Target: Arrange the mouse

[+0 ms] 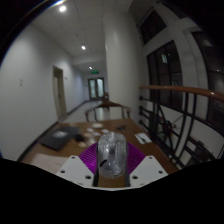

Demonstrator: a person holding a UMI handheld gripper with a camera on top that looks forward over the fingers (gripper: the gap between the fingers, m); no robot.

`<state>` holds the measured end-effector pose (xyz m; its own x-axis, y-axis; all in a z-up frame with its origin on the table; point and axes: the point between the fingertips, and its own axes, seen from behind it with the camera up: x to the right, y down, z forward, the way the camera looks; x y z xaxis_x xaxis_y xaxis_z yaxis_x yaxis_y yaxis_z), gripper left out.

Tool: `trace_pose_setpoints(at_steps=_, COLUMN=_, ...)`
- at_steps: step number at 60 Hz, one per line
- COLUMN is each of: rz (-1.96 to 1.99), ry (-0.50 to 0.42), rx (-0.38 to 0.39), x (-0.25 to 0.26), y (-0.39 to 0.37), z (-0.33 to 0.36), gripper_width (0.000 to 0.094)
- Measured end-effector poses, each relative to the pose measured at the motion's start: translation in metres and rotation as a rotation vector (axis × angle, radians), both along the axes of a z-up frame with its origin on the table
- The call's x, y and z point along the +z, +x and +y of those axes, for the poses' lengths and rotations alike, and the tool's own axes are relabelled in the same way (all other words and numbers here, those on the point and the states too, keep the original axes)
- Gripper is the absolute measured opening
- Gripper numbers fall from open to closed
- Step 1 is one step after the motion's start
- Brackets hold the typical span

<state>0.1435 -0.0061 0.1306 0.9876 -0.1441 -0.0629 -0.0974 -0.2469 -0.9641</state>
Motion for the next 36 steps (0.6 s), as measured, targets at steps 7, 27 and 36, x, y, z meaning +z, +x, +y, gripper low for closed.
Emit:
trace_pose_setpoints(at_steps=7, rz=0.016, ry=0.079, rx=0.133, x=0.053, y=-0.119, z=-0.007, gripper_width=0.0354)
trace_pose_setpoints(at_steps=27, rz=-0.011, ry=-0.265, rx=0.215, x=-0.122, y=-0.274, z=0.012, gripper_width=0.0355)
trace_pose_setpoints(at_steps=36, rz=-0.043, ry=-0.306, rx=0.202, x=-0.141, y=-0.265, z=0.015, gripper_width=0.0482)
